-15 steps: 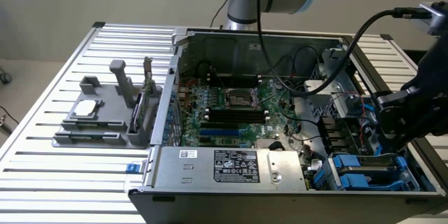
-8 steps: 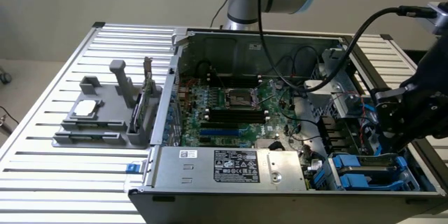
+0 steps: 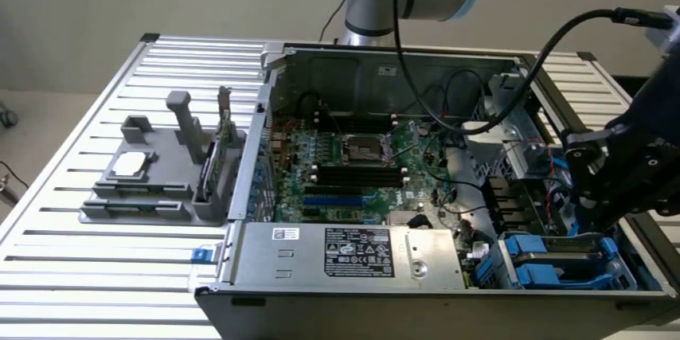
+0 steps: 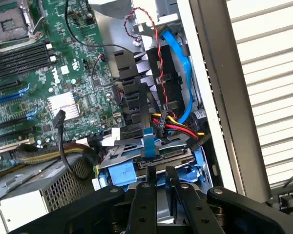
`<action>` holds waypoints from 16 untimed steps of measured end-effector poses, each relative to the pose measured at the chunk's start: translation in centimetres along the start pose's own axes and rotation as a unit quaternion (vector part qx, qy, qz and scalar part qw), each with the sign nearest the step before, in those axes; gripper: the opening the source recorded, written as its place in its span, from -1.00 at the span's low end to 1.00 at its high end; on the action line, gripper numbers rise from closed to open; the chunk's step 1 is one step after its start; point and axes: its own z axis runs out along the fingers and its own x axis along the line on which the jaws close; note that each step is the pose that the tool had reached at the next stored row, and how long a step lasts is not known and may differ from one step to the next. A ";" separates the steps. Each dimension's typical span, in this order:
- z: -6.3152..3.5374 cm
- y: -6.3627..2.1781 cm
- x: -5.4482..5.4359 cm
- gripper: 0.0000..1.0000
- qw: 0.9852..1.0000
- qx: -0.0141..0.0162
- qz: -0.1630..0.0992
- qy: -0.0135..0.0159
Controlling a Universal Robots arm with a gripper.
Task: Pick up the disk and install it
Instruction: 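Insert the disk into the insertion slot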
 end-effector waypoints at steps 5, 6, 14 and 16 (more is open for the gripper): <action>0.27 -0.01 0.0 -0.55 0.999 0.001 0.045 0.000; 0.34 0.00 0.0 -0.55 0.999 0.001 0.054 0.000; 0.63 0.06 -0.1 -0.55 0.994 0.001 0.107 -0.001; 0.67 0.11 -0.2 -0.55 0.993 0.002 0.118 -0.001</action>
